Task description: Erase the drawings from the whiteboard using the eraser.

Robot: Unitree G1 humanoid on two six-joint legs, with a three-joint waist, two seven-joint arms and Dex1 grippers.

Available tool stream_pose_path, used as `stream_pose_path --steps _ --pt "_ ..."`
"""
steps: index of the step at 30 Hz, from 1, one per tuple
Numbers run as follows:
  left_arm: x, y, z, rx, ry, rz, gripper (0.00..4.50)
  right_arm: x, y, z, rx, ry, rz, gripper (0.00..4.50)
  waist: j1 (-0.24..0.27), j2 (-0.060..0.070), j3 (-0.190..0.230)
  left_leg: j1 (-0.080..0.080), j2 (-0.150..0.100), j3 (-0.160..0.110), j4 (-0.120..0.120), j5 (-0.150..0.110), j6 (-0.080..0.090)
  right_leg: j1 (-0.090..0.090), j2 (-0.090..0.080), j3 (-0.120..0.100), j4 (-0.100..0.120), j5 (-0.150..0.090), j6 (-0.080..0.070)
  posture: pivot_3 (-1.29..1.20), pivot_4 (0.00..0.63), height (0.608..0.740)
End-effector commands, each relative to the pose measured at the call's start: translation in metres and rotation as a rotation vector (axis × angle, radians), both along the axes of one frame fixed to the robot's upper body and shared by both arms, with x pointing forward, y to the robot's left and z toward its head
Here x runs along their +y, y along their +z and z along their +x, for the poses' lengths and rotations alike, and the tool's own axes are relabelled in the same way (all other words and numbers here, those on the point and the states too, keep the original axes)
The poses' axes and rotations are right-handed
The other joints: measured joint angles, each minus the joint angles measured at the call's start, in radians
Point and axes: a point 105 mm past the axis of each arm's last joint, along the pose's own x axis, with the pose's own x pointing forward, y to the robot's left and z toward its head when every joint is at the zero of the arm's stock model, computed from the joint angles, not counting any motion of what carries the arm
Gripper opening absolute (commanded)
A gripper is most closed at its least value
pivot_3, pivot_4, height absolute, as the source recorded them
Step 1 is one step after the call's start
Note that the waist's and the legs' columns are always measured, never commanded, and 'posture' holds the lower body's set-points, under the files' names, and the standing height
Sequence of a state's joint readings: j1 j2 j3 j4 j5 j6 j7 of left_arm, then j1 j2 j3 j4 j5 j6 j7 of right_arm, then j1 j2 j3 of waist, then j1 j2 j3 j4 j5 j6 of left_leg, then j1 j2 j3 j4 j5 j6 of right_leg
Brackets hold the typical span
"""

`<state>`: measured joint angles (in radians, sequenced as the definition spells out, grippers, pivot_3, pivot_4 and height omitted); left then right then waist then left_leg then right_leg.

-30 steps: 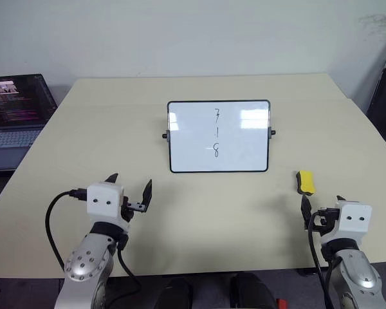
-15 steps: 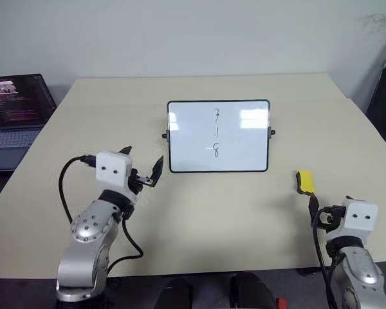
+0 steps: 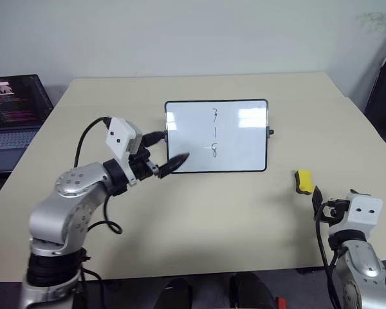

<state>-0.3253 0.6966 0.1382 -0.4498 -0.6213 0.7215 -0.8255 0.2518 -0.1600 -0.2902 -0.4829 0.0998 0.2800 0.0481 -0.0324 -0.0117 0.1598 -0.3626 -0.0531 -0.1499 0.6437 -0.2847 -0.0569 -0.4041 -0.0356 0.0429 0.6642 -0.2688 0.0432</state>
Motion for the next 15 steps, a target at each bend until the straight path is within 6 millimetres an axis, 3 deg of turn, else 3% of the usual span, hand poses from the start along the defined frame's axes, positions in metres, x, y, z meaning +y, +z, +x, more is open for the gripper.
stream_pose_path --steps 1,5,8,15 --pt "-0.004 -0.013 -0.018 0.087 -0.191 0.051 4.5 0.001 0.01 0.003 -0.037 0.016 -0.024 4.48 0.0 0.0 0.0 0.0 0.0 0.0 0.0 -0.001 0.002 0.0 0.0 0.0 0.0 0.0 0.0 0.0 0.15 0.74" --pt "0.008 -0.03 -0.011 0.088 -0.235 0.159 4.5 0.002 0.011 0.006 -0.023 0.04 -0.036 4.48 0.001 0.001 0.001 0.0 0.0 0.0 0.0 -0.001 0.002 0.0 0.001 0.0 0.0 0.0 0.0 0.0 0.15 0.74" --pt "0.012 -0.031 0.002 0.031 -0.22 0.18 4.5 0.003 0.012 0.009 0.013 0.047 -0.029 4.48 0.002 0.001 0.001 0.0 0.0 0.0 0.0 -0.001 0.003 0.0 0.001 0.0 0.0 0.0 0.0 0.0 0.15 0.74" --pt "0.003 -0.034 0.013 -0.031 -0.233 0.176 4.5 0.011 0.039 0.028 0.095 0.001 0.109 4.48 -0.002 0.001 0.001 0.0 0.001 -0.002 0.0 -0.001 0.003 -0.001 -0.001 0.001 0.0 0.0 -0.001 0.0 0.15 0.74"
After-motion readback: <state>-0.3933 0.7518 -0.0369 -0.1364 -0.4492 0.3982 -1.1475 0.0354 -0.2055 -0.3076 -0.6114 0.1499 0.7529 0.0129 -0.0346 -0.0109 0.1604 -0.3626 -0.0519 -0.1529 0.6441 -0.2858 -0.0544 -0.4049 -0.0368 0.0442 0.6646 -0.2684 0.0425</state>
